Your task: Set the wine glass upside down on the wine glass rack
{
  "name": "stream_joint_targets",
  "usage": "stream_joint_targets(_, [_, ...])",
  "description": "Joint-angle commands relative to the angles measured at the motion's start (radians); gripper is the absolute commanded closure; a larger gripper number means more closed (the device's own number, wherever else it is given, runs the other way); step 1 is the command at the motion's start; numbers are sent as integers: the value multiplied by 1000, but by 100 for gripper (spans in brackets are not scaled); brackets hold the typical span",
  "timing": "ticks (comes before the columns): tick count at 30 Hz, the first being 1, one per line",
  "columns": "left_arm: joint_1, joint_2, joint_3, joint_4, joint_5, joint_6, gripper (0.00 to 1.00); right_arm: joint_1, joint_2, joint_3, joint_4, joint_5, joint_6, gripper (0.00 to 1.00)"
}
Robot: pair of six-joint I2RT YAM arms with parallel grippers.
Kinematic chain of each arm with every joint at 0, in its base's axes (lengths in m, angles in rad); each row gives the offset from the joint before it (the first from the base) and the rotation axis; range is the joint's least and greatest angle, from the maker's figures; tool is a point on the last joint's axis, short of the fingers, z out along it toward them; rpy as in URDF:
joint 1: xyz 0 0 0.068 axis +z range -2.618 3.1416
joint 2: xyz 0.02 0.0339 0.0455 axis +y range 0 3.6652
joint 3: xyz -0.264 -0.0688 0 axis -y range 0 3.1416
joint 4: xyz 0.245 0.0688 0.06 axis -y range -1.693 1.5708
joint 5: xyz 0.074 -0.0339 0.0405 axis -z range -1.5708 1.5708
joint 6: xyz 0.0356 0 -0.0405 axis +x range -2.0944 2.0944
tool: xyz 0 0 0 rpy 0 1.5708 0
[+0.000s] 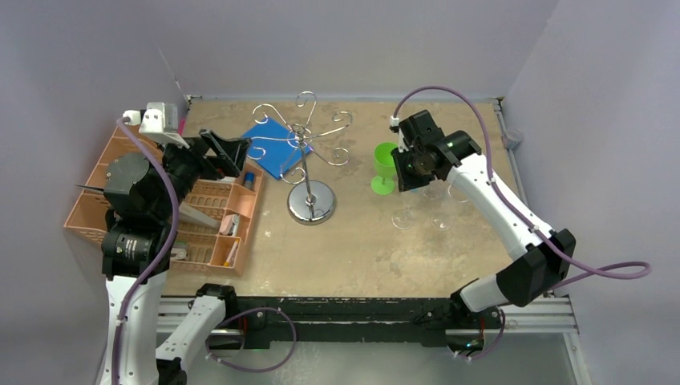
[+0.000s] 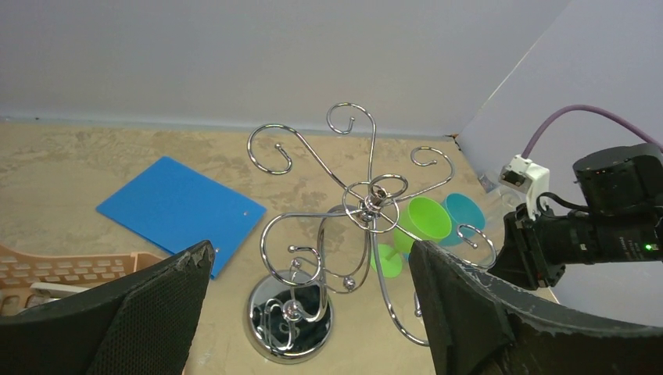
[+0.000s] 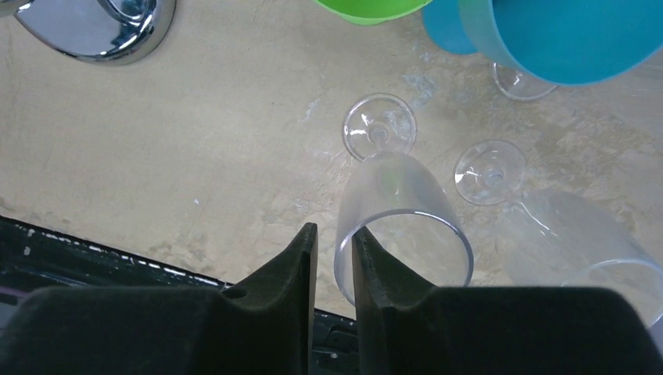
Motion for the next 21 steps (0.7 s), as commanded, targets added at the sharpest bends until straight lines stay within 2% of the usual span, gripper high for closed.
stream_joint_targets(1, [3,-6,19,17,23,-8,7,13,-1,32,-11,-1,-34,77])
stream_joint_targets(6, [3,9,33,-15,17,-15,7,16,10,34,-18,-4,-49,82])
stream_joint_targets(11, [3,20,49,-46,22,-29,7,20,17,47,-36,-8,-54,99])
stream_joint_targets(17, [3,35,99,-68,87,-74,7,23,-67,42,-36,-67,-38,100])
stream_joint_targets(21, [3,65,136,-44,239,-148,8,23,-165,25,-28,-127,-16,100])
